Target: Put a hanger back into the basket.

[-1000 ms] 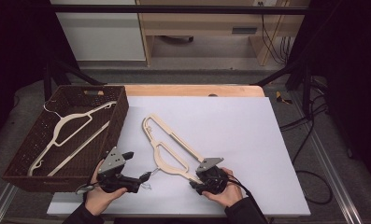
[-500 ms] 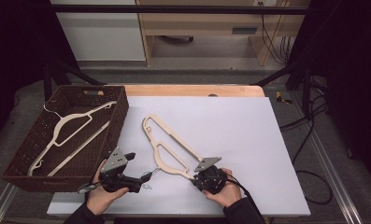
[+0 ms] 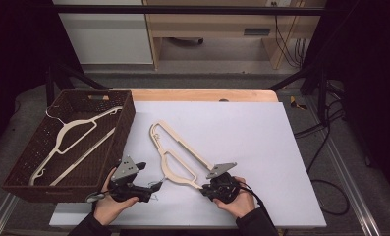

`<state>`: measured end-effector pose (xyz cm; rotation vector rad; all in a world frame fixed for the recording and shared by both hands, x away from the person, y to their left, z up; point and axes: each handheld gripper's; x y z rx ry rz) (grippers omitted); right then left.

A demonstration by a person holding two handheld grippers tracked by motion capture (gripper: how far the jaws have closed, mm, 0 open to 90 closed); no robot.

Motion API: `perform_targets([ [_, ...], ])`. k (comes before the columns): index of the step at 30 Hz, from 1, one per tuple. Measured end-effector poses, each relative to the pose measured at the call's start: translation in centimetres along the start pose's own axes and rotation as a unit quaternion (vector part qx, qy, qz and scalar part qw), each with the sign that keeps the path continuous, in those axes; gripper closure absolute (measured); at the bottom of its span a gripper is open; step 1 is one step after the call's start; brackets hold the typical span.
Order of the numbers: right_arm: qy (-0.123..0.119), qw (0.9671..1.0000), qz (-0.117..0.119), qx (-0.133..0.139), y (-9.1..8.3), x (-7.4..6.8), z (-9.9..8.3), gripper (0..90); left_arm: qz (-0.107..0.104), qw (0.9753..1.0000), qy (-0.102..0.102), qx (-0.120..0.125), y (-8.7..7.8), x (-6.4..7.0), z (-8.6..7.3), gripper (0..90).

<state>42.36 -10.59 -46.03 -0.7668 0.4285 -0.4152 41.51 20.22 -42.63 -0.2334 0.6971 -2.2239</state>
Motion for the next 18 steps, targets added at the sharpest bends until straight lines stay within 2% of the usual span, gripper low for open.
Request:
perform_targets([
  [2, 0.004, 1.0000, 0.005, 0.003, 0.0, -0.1, 0.0, 79.6, 0.000, 1.0000, 0.002, -0.006, 0.4, 0.1, -0.1, 16.0],
  [5, 0.005, 0.9999, 0.001, 0.011, -0.3, -0.2, 0.1, 79.7, 0.002, 0.9998, 0.005, -0.018, 1.0, 0.1, -0.2, 25.2],
  [8, 0.006, 0.9998, 0.004, 0.019, -0.5, -0.3, 0.3, 79.8, 0.007, 0.9992, 0.008, -0.040, 2.0, 0.0, -0.4, 34.7],
  [9, -0.001, 0.9998, 0.007, 0.019, -0.7, -0.3, 0.3, 79.9, 0.006, 0.9989, 0.010, -0.046, 2.3, -0.1, -0.6, 37.8],
  [12, 0.008, 0.9997, 0.007, 0.022, -0.7, -0.4, 0.4, 79.9, 0.003, 0.9968, 0.023, -0.076, 3.5, 0.1, -1.1, 44.9],
  [18, 0.005, 0.9998, 0.006, 0.019, -0.8, -0.5, 0.4, 79.9, -0.005, 0.9939, 0.035, -0.104, 4.6, 0.2, -1.4, 61.0],
])
Point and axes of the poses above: each handheld gripper's, and its own axes: y roughly forward along the jaws, z roughly out of its top, x roughly to its right, and after that the axes turned 8 degrees about z, right-handed
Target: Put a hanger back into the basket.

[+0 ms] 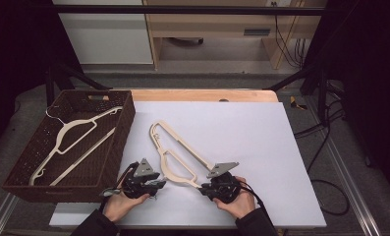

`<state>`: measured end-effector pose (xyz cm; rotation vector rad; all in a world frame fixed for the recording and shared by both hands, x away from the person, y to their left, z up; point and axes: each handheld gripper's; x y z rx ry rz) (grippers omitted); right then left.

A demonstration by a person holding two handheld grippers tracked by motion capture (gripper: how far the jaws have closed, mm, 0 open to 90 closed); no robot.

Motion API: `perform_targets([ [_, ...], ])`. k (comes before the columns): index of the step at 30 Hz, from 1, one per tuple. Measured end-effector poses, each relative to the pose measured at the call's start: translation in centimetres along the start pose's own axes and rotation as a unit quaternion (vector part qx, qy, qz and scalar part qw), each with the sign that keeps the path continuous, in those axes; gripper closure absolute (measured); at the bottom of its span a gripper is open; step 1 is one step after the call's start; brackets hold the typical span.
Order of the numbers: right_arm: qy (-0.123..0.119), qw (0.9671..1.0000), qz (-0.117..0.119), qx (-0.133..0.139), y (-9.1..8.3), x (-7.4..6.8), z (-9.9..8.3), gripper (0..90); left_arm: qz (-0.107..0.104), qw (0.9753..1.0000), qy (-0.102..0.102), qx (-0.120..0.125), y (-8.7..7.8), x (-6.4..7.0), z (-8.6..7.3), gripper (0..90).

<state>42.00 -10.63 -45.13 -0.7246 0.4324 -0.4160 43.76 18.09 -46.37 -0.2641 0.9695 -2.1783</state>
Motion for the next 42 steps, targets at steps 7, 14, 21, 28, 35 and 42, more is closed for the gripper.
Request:
perform_targets([
  [7, -0.001, 1.0000, 0.003, 0.008, -0.1, 0.0, 0.0, 79.9, -0.003, 1.0000, 0.001, -0.009, 0.6, -0.1, 0.0, 74.3],
  [14, -0.005, 0.9999, 0.006, 0.010, -0.3, 0.0, 0.0, 80.0, -0.002, 0.9998, 0.001, -0.019, 0.9, -0.3, 0.1, 83.3],
  [21, -0.005, 0.9999, 0.004, 0.012, -0.4, -0.1, 0.1, 79.9, -0.006, 0.9994, 0.003, -0.035, 1.0, -0.3, 0.5, 85.7],
  [28, -0.010, 0.9999, 0.007, 0.005, -0.2, -0.1, 0.0, 79.6, 0.013, 0.9988, 0.016, -0.045, 0.6, 0.0, 1.0, 87.5],
  [35, -0.010, 0.9999, -0.001, -0.013, 0.2, -0.3, -0.4, 79.3, 0.024, 0.9986, 0.013, -0.046, -0.4, 0.6, 2.4, 88.4],
  [42, -0.010, 0.9998, -0.005, -0.015, 0.1, -0.2, -0.6, 79.1, 0.039, 0.9978, 0.018, -0.051, -0.6, 1.1, 3.2, 88.8],
])
Point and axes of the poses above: each handheld gripper's, and its own axes: y roughly forward along the jaws, z roughly out of its top, x roughly to its right, and after that the axes turned 8 degrees about z, right-handed
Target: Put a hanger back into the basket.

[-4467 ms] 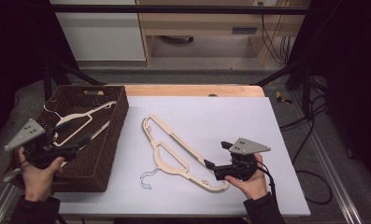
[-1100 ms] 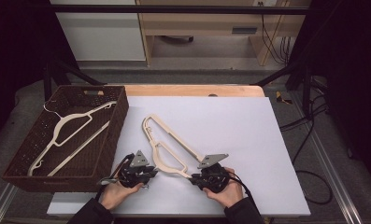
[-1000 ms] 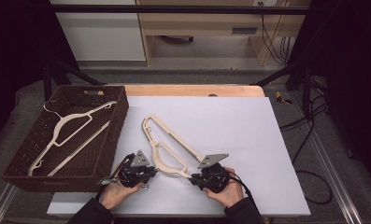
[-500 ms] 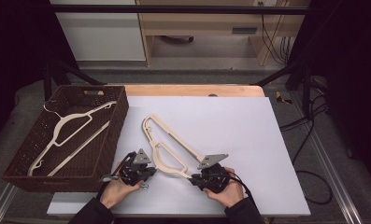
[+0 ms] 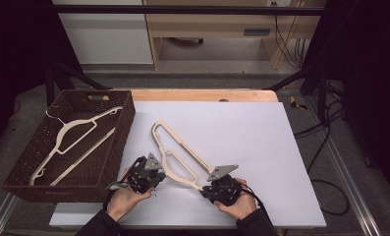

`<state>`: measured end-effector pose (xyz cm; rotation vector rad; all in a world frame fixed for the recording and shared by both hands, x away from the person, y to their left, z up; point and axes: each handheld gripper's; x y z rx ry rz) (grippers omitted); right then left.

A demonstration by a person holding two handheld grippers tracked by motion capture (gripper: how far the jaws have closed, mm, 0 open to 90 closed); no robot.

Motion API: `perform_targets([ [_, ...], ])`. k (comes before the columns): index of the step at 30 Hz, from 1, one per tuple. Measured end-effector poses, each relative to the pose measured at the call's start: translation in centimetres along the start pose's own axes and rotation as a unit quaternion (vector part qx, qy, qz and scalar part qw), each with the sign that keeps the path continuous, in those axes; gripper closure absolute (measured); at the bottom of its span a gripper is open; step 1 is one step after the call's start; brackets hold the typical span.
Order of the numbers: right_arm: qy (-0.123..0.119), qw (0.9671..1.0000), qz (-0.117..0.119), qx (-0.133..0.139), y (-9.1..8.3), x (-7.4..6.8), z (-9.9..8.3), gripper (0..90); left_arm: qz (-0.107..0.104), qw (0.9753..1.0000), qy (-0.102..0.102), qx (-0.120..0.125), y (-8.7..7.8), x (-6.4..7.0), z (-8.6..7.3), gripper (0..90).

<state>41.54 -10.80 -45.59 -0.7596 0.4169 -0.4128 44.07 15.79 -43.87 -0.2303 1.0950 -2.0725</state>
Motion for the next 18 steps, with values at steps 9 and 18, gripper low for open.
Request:
perform_targets([
  [9, -0.005, 0.9996, -0.001, 0.027, -0.3, 0.1, 0.3, 67.3, 0.021, 0.9994, 0.026, -0.007, 0.0, 0.6, 0.2, 88.9],
  [18, -0.041, 0.9953, -0.028, 0.083, 0.4, -0.9, 2.6, 36.8, 0.026, 0.9989, 0.037, -0.011, -0.3, 1.0, 0.5, 88.9],
])
Point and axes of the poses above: each handheld gripper's, and its own axes: y roughly forward along the jaws, z roughly out of its top, x roughly to its right, and after that the axes turned 8 degrees about z, right-handed
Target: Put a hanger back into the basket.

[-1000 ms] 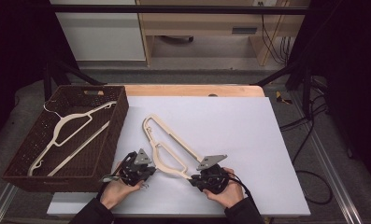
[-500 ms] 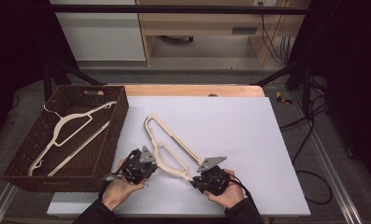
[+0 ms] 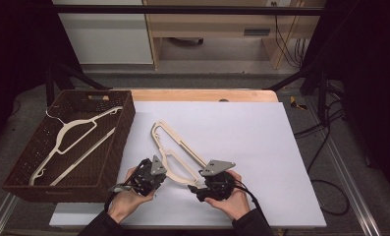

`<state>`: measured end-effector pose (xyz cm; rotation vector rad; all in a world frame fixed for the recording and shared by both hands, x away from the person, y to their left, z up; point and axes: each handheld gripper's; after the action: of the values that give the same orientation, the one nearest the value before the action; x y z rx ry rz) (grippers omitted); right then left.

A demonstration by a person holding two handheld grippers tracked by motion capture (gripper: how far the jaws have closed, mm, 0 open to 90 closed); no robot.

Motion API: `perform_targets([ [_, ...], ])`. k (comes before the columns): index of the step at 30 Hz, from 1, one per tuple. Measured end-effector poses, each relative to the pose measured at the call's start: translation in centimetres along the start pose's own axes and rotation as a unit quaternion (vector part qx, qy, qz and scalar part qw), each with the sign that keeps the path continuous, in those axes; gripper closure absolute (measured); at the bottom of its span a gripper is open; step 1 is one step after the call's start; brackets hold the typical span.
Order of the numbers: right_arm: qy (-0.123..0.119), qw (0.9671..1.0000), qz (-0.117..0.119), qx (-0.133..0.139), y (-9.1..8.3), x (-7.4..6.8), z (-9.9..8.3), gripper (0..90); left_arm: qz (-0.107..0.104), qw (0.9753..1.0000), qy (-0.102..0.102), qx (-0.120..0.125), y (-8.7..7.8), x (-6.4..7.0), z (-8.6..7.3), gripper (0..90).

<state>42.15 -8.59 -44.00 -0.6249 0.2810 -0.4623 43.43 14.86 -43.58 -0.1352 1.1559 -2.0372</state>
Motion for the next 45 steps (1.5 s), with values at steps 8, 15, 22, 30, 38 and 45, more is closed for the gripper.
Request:
perform_targets([
  [8, -0.036, 0.9983, -0.007, -0.046, 4.2, -1.1, 1.4, 40.1, -0.001, 1.0000, -0.006, 0.001, -0.2, -0.2, 0.0, 88.9],
  [15, -0.055, 0.9956, -0.025, -0.071, 6.3, -1.7, 2.1, 53.0, -0.004, 0.9999, -0.011, 0.003, -0.4, -0.4, 0.0, 88.8],
  [22, -0.073, 0.9913, -0.040, -0.102, 7.0, -1.8, 1.9, 70.7, -0.007, 0.9999, -0.014, 0.003, -0.2, -0.3, 0.0, 88.7],
  [30, -0.085, 0.9911, -0.039, -0.095, 6.5, -1.7, 2.0, 73.0, -0.005, 0.9990, -0.025, 0.037, -1.4, -1.2, 0.1, 75.7],
  [38, -0.090, 0.9923, -0.022, -0.082, 6.1, -1.7, 2.1, 74.3, -0.011, 0.9771, -0.117, 0.178, -5.6, -4.1, -0.3, 42.0],
  [45, -0.092, 0.9940, -0.026, -0.053, 4.5, -1.4, 2.5, 76.2, -0.003, 0.9600, -0.166, 0.226, -7.7, -6.3, -1.2, 29.7],
])
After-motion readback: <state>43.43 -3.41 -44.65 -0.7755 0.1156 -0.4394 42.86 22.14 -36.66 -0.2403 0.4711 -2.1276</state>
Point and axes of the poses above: each handheld gripper's, and its own axes: y roughly forward along the jaws, z roughly out of its top, x roughly to its right, and after that the axes turned 8 degrees about z, right-handed
